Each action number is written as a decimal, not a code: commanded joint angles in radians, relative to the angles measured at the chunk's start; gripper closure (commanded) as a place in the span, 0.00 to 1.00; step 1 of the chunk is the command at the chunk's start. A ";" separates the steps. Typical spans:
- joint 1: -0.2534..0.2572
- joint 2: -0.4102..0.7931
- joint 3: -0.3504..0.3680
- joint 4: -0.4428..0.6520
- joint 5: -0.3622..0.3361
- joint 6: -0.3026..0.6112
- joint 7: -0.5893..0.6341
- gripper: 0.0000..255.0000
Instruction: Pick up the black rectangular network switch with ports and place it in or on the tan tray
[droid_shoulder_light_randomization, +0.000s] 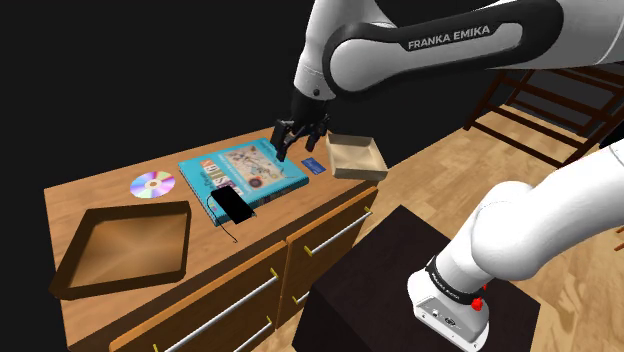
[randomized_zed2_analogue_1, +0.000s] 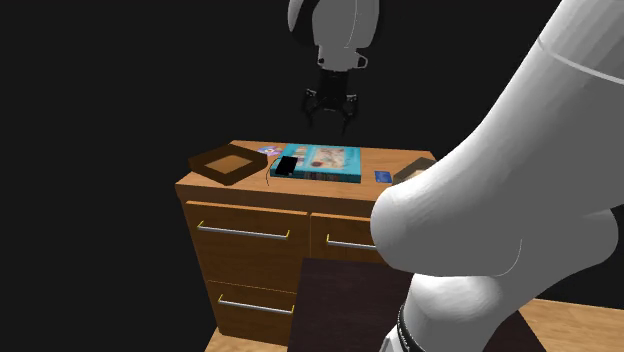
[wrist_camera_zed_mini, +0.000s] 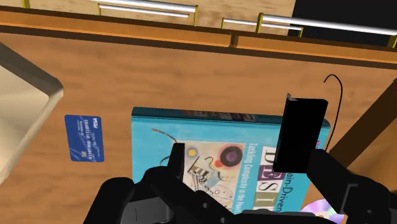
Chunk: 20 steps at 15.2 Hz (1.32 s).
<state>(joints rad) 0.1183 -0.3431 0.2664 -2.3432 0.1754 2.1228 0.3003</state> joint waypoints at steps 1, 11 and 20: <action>0.005 0.068 0.026 0.025 -0.009 0.038 0.027 0.00; 0.055 0.432 0.130 0.210 -0.144 0.173 0.216 0.00; 0.087 0.566 0.127 0.234 -0.213 0.267 0.276 0.00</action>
<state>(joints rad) 0.2030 0.2096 0.3955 -2.1102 -0.0303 2.3783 0.5727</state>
